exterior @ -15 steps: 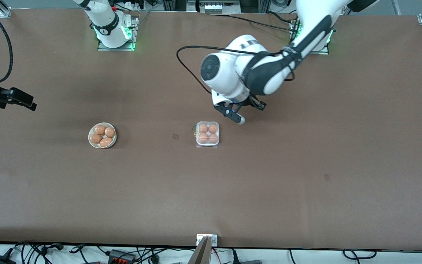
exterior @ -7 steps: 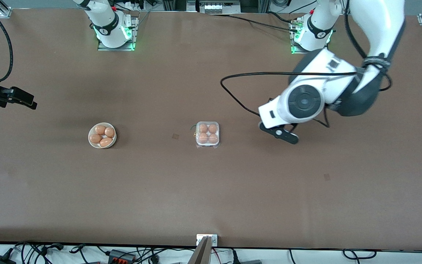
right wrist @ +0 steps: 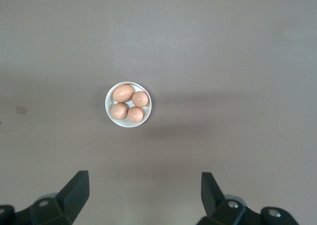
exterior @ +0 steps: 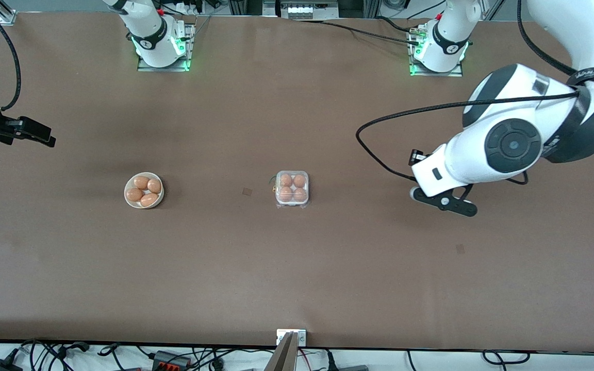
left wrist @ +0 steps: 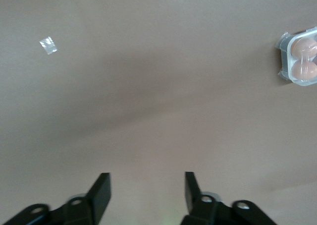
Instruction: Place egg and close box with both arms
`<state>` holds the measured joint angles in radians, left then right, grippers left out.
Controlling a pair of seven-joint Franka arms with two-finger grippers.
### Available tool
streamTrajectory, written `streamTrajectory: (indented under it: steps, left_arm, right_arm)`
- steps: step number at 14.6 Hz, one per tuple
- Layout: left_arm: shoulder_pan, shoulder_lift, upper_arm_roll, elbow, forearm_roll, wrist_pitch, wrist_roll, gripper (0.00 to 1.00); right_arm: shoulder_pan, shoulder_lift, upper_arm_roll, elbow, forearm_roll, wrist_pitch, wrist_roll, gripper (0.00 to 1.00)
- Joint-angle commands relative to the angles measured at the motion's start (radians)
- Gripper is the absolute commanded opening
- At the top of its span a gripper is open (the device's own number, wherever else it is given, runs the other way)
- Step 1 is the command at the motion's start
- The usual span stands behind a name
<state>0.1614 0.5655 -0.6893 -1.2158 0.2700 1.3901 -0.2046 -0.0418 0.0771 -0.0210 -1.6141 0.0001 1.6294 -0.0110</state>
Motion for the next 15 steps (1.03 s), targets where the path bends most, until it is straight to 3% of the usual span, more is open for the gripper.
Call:
streamTrajectory:
  steps: [1,5,7,10,13,15]
  left_arm:
    - [0.05,-0.026,-0.009,-0.002,-0.021,-0.014,0.025,1.0]
    - [0.098,-0.082,0.022,0.053,-0.035,-0.013,0.036,1.0]
    - [0.092,-0.148,0.143,0.033,-0.168,-0.011,0.037,1.0]
    - [-0.015,-0.249,0.4,-0.045,-0.363,0.016,0.04,1.0]
    - [-0.129,-0.389,0.56,-0.216,-0.354,0.145,0.045,1.0]
    - [-0.161,-0.505,0.591,-0.382,-0.274,0.258,0.117,1.0]
  right_arm:
    - [-0.021,-0.013,0.018,0.003,-0.009,-0.01,-0.014,1.0]
    - [-0.021,-0.013,0.018,0.003,-0.008,-0.01,-0.014,1.0]
    - [-0.02,-0.013,0.019,0.003,-0.006,-0.01,-0.014,1.0]
    - [-0.02,-0.013,0.019,0.003,-0.003,-0.01,-0.014,1.0]
    - [-0.02,-0.013,0.019,0.003,-0.002,-0.01,-0.012,1.0]
    - [-0.02,-0.013,0.019,0.003,-0.002,-0.01,-0.012,1.0]
